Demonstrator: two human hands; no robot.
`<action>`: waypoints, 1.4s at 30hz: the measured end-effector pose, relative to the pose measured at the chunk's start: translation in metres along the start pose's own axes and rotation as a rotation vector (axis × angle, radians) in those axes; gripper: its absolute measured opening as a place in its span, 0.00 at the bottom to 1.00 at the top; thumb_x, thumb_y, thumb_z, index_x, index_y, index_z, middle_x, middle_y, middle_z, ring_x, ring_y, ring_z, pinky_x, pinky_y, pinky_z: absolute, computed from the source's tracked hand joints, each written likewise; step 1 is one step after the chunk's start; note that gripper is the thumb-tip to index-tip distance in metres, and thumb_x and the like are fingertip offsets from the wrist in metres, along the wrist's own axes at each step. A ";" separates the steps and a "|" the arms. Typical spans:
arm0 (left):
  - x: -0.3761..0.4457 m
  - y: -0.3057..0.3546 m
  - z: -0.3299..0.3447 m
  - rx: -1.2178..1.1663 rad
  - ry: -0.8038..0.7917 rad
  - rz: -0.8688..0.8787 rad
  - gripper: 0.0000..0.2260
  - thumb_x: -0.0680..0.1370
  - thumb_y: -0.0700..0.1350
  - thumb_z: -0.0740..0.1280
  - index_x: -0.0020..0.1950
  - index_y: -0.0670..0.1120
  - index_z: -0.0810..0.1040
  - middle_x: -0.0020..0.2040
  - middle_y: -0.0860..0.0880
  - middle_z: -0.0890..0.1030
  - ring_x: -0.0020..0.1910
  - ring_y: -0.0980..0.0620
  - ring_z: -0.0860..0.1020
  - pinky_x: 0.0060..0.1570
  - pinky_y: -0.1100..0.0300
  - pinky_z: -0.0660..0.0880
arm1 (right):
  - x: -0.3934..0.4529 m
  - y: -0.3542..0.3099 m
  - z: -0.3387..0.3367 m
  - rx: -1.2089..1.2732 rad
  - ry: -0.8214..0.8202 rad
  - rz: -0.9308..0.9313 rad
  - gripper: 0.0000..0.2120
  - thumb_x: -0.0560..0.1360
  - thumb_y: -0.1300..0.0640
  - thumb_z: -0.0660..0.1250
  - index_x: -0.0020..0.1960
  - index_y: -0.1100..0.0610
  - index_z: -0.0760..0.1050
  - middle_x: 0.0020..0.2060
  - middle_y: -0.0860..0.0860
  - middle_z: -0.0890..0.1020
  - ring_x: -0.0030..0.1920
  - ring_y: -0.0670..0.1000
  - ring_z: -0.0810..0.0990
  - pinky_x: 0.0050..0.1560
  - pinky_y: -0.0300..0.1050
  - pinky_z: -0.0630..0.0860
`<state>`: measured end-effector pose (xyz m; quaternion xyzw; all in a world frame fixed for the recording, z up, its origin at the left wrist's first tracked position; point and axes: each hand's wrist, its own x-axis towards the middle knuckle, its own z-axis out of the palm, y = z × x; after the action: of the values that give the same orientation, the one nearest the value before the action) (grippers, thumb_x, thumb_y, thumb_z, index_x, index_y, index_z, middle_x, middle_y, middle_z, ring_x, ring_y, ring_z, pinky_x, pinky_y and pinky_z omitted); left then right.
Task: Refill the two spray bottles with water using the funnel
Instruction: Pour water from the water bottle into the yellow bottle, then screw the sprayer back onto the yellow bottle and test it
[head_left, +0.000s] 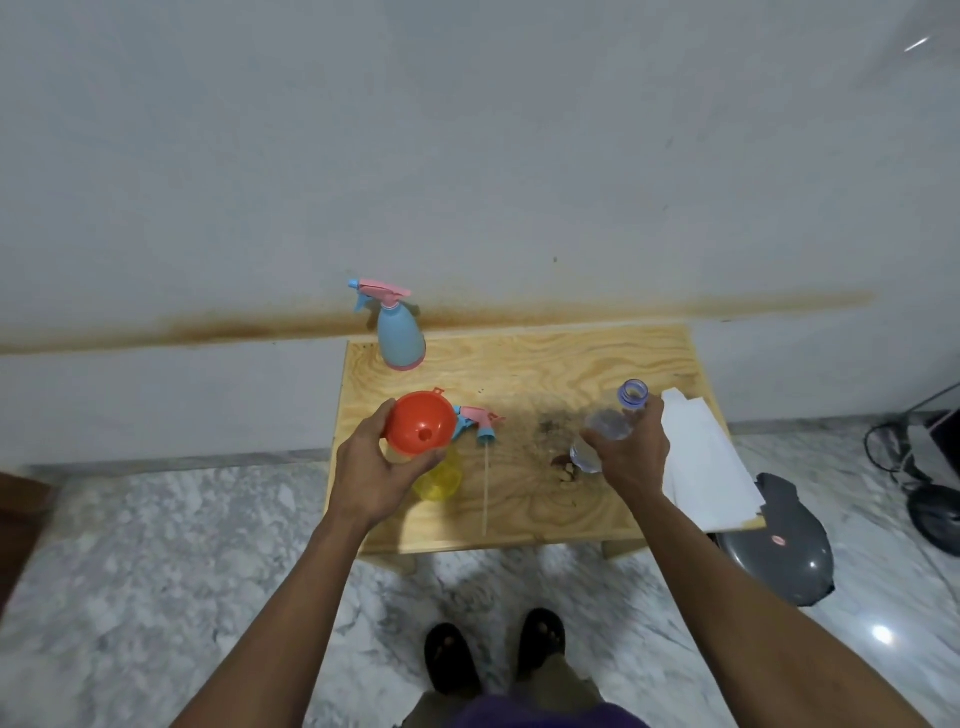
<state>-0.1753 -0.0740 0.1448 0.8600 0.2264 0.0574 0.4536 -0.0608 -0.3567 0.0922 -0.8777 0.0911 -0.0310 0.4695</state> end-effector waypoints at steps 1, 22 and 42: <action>0.000 -0.001 0.000 -0.007 -0.002 -0.009 0.40 0.66 0.53 0.81 0.75 0.49 0.69 0.67 0.52 0.77 0.62 0.58 0.71 0.62 0.55 0.73 | 0.000 0.001 -0.001 0.002 -0.002 0.003 0.29 0.64 0.60 0.81 0.58 0.59 0.67 0.49 0.53 0.78 0.47 0.54 0.75 0.47 0.43 0.66; -0.010 0.060 -0.008 -0.331 0.142 0.037 0.41 0.59 0.60 0.82 0.69 0.55 0.73 0.61 0.56 0.79 0.58 0.57 0.80 0.55 0.61 0.78 | -0.004 0.014 -0.008 0.049 -0.031 0.052 0.33 0.66 0.57 0.80 0.64 0.54 0.66 0.53 0.51 0.78 0.51 0.53 0.77 0.50 0.46 0.71; 0.047 0.047 0.207 0.131 -0.257 -0.492 0.15 0.69 0.58 0.77 0.43 0.49 0.79 0.43 0.47 0.82 0.47 0.47 0.80 0.46 0.59 0.73 | 0.018 0.045 -0.021 0.117 -0.198 0.006 0.34 0.66 0.54 0.81 0.67 0.54 0.69 0.56 0.43 0.77 0.56 0.44 0.76 0.54 0.41 0.73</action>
<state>-0.0546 -0.2323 0.0572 0.8070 0.3720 -0.1787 0.4224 -0.0521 -0.4019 0.0664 -0.8473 0.0448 0.0519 0.5267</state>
